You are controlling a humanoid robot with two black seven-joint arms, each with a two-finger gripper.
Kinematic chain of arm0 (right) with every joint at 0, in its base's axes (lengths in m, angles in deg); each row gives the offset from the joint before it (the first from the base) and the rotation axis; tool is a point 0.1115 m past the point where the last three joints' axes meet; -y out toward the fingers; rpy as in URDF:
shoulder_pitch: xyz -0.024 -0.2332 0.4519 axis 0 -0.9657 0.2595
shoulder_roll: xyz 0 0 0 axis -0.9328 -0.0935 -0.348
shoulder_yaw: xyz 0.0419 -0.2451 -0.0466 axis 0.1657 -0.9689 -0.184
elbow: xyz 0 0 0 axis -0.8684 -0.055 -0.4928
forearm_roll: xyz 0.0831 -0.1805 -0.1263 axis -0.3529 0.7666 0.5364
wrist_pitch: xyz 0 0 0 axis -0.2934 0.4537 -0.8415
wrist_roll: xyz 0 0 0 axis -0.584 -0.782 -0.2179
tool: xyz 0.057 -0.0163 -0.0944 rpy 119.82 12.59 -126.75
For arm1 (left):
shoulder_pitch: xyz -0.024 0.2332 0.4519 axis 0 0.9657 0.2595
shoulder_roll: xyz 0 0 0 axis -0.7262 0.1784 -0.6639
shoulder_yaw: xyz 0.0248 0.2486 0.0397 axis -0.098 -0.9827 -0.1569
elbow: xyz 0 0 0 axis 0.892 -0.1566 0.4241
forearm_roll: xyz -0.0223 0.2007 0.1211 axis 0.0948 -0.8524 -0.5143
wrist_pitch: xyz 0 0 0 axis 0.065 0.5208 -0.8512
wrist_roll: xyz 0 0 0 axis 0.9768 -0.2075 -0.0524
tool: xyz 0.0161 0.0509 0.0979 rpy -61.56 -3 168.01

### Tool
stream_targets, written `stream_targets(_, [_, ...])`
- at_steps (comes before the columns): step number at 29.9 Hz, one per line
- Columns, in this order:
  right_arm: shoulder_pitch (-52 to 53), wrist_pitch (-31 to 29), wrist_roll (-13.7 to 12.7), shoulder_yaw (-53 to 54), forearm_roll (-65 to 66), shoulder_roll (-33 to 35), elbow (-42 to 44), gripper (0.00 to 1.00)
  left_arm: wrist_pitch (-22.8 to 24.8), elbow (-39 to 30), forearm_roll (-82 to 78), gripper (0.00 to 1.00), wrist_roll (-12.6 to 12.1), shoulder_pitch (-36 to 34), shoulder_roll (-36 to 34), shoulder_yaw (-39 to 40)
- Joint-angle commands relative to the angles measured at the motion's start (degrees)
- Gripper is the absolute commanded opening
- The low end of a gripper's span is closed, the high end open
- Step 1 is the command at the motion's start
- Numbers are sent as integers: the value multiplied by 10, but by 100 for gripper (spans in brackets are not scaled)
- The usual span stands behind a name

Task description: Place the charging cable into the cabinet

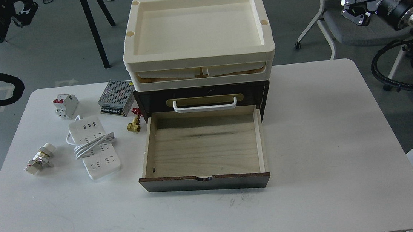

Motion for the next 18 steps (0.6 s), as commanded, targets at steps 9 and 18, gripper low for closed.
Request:
stream_targets(9, [15, 0, 22, 35, 16, 8, -17, 100, 0, 15, 40, 100, 1, 52, 0, 53])
stream_targets(18, [15, 0, 23, 44, 16, 8, -24, 100, 0, 14, 92, 100, 40, 140, 58, 241])
